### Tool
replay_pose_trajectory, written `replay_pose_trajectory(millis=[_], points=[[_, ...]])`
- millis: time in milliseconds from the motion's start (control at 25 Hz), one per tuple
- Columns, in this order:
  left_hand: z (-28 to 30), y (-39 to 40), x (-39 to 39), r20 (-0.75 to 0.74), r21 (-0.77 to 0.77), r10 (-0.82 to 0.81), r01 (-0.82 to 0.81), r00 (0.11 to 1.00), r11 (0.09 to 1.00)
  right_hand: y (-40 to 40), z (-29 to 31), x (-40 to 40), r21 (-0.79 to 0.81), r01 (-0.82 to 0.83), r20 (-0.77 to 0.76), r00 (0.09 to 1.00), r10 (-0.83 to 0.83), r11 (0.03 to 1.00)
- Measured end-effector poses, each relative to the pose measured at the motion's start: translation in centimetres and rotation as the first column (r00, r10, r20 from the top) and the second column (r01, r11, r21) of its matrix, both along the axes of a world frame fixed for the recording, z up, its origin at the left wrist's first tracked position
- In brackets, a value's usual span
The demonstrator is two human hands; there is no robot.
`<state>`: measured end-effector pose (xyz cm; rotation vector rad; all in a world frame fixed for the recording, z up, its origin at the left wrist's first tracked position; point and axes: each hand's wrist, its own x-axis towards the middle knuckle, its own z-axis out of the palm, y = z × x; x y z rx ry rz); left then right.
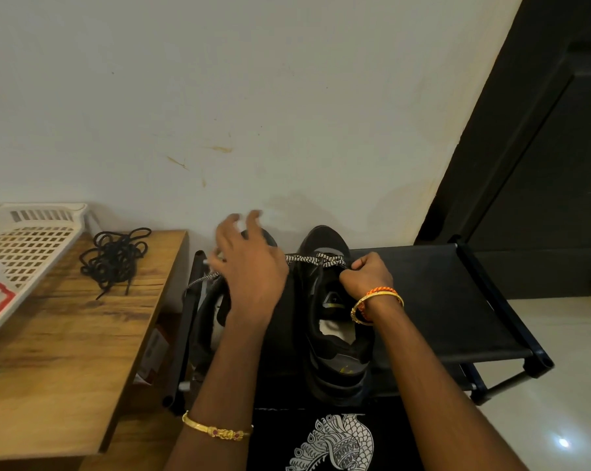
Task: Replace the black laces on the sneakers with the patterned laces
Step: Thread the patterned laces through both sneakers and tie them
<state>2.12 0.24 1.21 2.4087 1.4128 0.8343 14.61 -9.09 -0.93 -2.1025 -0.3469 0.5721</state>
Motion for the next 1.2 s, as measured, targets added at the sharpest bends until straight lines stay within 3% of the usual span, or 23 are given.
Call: replay_pose_trajectory(millis=[120, 520, 720, 840, 920, 1000, 1080, 1160, 1200], points=[[-0.8, -1.2, 1.4, -0.26, -0.021, -0.283, 0.287, 0.923, 0.958, 0.2, 0.1, 0.0, -0.027, -0.023, 0.003, 1.0, 0.023, 0.999], [-1.9, -0.7, 2.1, -0.329, -0.118, -0.334, 0.313, 0.883, 0.942, 0.2, 0.3, 0.5, -0.024, -0.04, -0.036, 0.999, 0.039, 0.999], [-1.3, -0.4, 1.9, -0.171, -0.231, -0.381, 0.339, 0.908, 0.912, 0.1, 0.2, 0.6, -0.006, -0.073, -0.045, 0.996, 0.072, 0.997], [0.9, -0.3, 1.7, 0.254, -0.378, -0.33, 0.407, 0.909, 0.832, 0.3, 0.9, 0.6, 0.157, -0.049, 0.007, 0.999, 0.049, 0.986], [2.9, -0.4, 1.4, 0.569, -0.454, -0.239, 0.543, 0.787, 0.706, 0.3, 1.9, 0.4, 0.313, -0.06, 0.077, 0.996, 0.038, 0.948], [4.2, -0.2, 0.9, 0.632, -0.463, -0.196, 0.569, 0.75, 0.68, 0.0, 2.7, 0.0, 0.377, -0.123, 0.13, 0.988, 0.079, 0.918], [4.7, 0.0, 0.4, 0.464, -0.49, -0.234, 0.467, 0.855, 0.736, -0.1, 2.8, -0.4, 0.359, -0.171, 0.154, 0.98, 0.123, 0.918], [4.3, 0.2, -0.2, 0.088, -0.493, -0.276, 0.283, 0.957, 0.823, -0.1, 2.4, -0.3, 0.327, -0.18, 0.163, 0.978, 0.132, 0.928], [4.1, 0.2, -0.4, -0.114, -0.444, -0.259, 0.184, 0.959, 0.877, -0.1, 2.2, -0.2, 0.309, -0.175, 0.167, 0.978, 0.127, 0.935]])
